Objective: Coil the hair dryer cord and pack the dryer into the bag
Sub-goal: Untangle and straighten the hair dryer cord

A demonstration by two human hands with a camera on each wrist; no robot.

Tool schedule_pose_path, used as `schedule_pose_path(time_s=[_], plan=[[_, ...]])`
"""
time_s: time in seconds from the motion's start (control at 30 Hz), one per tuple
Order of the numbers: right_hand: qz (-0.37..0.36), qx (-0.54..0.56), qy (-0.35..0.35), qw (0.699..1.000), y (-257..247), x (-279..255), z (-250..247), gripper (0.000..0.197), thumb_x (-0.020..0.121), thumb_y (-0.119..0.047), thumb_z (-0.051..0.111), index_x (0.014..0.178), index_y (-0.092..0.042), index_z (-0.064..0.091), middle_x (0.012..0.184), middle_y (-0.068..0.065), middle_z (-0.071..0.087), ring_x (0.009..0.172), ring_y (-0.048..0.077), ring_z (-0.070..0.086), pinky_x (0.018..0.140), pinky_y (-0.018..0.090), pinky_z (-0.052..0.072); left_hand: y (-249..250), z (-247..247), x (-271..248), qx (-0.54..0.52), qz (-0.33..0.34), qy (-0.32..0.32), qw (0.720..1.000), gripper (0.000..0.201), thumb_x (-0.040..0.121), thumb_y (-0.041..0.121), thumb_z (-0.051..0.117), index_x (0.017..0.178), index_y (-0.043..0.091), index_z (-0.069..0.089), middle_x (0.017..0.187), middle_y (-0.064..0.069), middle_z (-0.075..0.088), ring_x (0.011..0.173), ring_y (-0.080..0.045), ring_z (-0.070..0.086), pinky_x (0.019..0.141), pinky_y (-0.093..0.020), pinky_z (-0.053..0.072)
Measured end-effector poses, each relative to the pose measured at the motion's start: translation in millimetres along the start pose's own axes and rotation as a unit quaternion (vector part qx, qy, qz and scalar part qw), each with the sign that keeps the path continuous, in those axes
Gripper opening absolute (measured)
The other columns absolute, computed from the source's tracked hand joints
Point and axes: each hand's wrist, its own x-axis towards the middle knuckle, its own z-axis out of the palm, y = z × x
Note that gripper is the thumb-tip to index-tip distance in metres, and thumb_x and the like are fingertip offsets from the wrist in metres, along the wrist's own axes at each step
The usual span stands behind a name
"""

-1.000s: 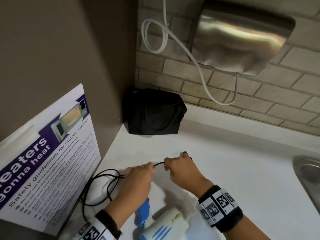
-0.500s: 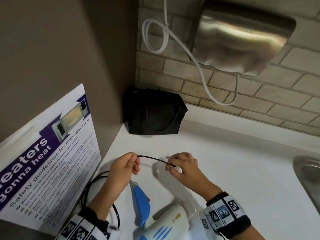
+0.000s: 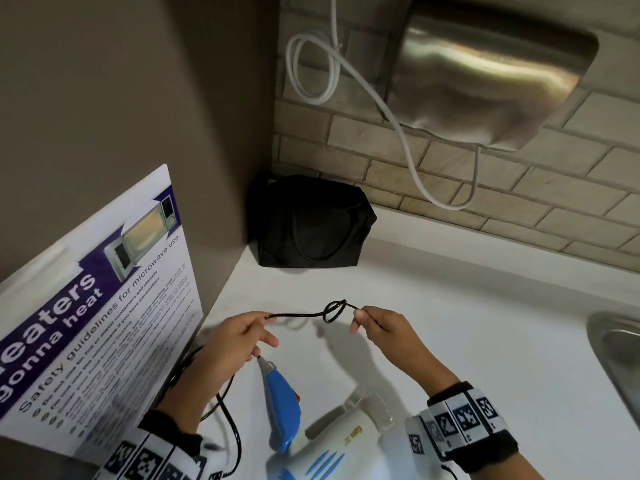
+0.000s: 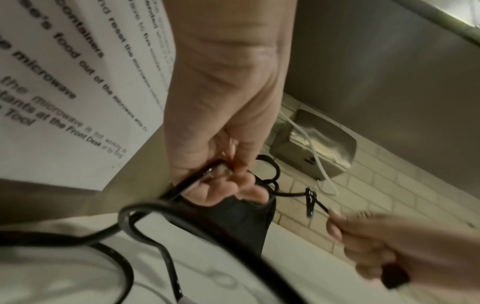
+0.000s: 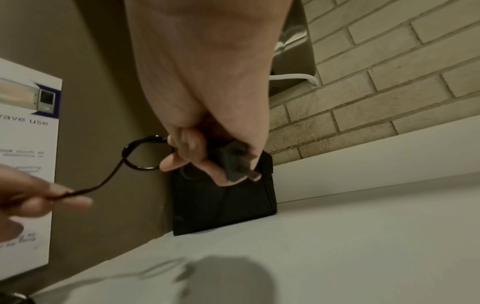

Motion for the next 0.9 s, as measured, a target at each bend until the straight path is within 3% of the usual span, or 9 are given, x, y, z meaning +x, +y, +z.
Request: schedule_pose_path(time_s=[0.13, 0.2, 0.3, 0.37, 0.43, 0.53, 0.6, 0.77, 0.9], plan=[[0.045, 0.053, -0.004, 0.998, -11, -3, 0, 0.044, 0.098, -0.04, 0.044, 0.075, -0.011, 0.07, 0.038, -0.011, 0.039, 0.034, 0.003, 0.035, 0.043, 0.008, 0.029, 6, 9, -7, 0.244, 0.074, -0.014, 0.967, 0.035, 0.097, 0.025, 0.044, 0.131, 0.023, 0.052, 0.114, 0.005, 0.065, 0.094, -0.01, 0.061, 0.074, -0.016, 0.041], [0.064, 0.077, -0.02, 0.995, -17, -6, 2, 0.044, 0.097, -0.04, 0.046, 0.076, -0.01, 0.071, 0.041, -0.009, 0.041, 0.033, 0.006, 0.036, 0.038, 0.011, 0.03, 12, 16, -10, 0.267, 0.106, -0.026, 0.958, 0.042, 0.095, 0.036, 0.047, 0.135, 0.023, 0.048, 0.122, 0.005, 0.059, 0.102, -0.01, 0.059, 0.083, -0.019, 0.042], [0.069, 0.085, -0.057, 0.992, -26, -10, 5, 0.043, 0.096, -0.042, 0.047, 0.077, -0.012, 0.072, 0.045, 0.002, 0.049, 0.033, 0.015, 0.043, 0.036, 0.016, 0.033, 15, 26, -11, 0.242, 0.15, -0.055, 0.957, 0.043, 0.089, 0.047, 0.051, 0.127, 0.027, 0.053, 0.118, 0.009, 0.059, 0.105, -0.007, 0.057, 0.094, -0.029, 0.045], [0.069, 0.086, -0.083, 0.99, -29, -12, 9, 0.043, 0.096, -0.043, 0.046, 0.079, -0.015, 0.073, 0.046, 0.004, 0.053, 0.033, 0.015, 0.048, 0.036, 0.018, 0.035, 18, 34, -14, 0.205, 0.177, -0.055, 0.961, 0.036, 0.089, 0.05, 0.047, 0.115, 0.028, 0.06, 0.107, 0.009, 0.064, 0.101, -0.005, 0.059, 0.091, -0.031, 0.048], [0.065, 0.093, -0.098, 0.989, -31, -13, 12, 0.043, 0.096, -0.044, 0.045, 0.08, -0.015, 0.072, 0.046, 0.004, 0.055, 0.035, 0.015, 0.052, 0.038, 0.019, 0.038, 22, 42, -17, 0.16, 0.184, -0.024, 0.97, 0.033, 0.091, 0.048, 0.044, 0.099, 0.024, 0.065, 0.09, 0.008, 0.067, 0.088, -0.002, 0.062, 0.081, -0.023, 0.049], [0.06, 0.107, -0.096, 0.988, -31, -14, 11, 0.039, 0.095, -0.043, 0.05, 0.079, -0.015, 0.072, 0.047, 0.002, 0.055, 0.038, 0.017, 0.055, 0.04, 0.019, 0.039, 24, 43, -16, 0.079, 0.179, 0.054, 0.979, 0.028, 0.095, 0.033, 0.048, 0.081, 0.017, 0.066, 0.064, 0.002, 0.062, 0.059, -0.002, 0.056, 0.057, -0.012, 0.042], [0.051, 0.115, -0.086, 0.988, -27, -14, 5, 0.034, 0.091, -0.04, 0.057, 0.076, -0.014, 0.071, 0.049, 0.001, 0.055, 0.043, 0.018, 0.055, 0.044, 0.018, 0.041, 22, 36, -12, 0.039, 0.171, 0.083, 0.981, 0.026, 0.094, 0.025, 0.051, 0.074, 0.016, 0.065, 0.057, -0.004, 0.056, 0.052, -0.005, 0.049, 0.051, -0.013, 0.039], [0.059, 0.202, -0.023, 0.977, -18, -12, -13, 0.018, 0.088, -0.027, 0.065, 0.084, -0.01, 0.07, 0.071, 0.004, 0.066, 0.058, 0.015, 0.057, 0.053, 0.022, 0.047, 13, 21, -7, 0.009, 0.149, 0.101, 0.984, 0.024, 0.095, 0.025, 0.048, 0.084, 0.02, 0.069, 0.064, -0.006, 0.059, 0.06, -0.002, 0.053, 0.058, -0.011, 0.041], [0.054, 0.4, -0.001, 0.915, -14, -12, -14, 0.025, 0.098, -0.012, 0.045, 0.111, -0.001, 0.064, 0.102, 0.012, 0.07, 0.09, 0.022, 0.069, 0.079, 0.023, 0.055, 13, 23, -7, 0.011, 0.148, 0.08, 0.986, 0.025, 0.098, 0.025, 0.041, 0.098, 0.024, 0.066, 0.067, 0.0, 0.054, 0.061, -0.004, 0.051, 0.059, -0.011, 0.041]])
